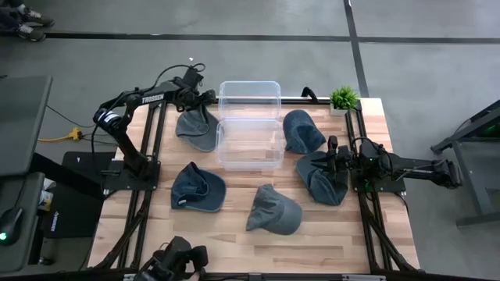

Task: Pick & Place hat
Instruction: Put the top gray cap into the top transparent bin

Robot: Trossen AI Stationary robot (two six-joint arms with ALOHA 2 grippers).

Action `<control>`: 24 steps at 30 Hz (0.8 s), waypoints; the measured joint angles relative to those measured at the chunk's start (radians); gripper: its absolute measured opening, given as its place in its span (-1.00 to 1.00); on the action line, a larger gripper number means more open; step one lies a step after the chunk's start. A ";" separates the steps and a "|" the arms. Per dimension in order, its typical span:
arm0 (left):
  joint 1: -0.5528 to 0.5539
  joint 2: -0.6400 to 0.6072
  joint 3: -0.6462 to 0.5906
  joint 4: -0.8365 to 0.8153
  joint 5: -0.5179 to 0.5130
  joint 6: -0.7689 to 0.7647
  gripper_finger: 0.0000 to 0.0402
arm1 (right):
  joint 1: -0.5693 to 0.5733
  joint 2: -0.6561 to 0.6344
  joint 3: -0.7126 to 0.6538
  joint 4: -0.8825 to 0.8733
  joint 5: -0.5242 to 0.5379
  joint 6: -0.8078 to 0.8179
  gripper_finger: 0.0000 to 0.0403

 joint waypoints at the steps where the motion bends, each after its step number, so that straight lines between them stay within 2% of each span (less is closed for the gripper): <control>1: 0.000 0.004 0.000 -0.002 0.000 -0.002 0.29 | 0.000 0.000 0.000 0.000 0.000 0.000 -0.76; 6: 0.000 0.015 0.000 -0.002 0.006 -0.009 0.28 | 0.000 0.000 0.000 0.000 0.000 0.000 -0.74; 9: 0.000 0.015 0.000 -0.002 0.017 -0.012 0.18 | 0.000 0.000 0.000 0.000 0.000 0.000 -0.74; 14: 0.000 0.015 0.000 -0.003 0.043 -0.015 -0.19 | 0.000 0.000 0.000 0.000 0.000 0.000 -0.74; 21: 0.000 0.015 0.000 -0.022 0.058 0.050 -0.88 | 0.000 0.000 0.000 0.000 0.000 0.000 -0.75; 24: 0.001 0.015 0.000 -0.039 0.056 0.082 -0.93 | 0.000 0.000 0.000 0.000 0.000 0.000 -0.74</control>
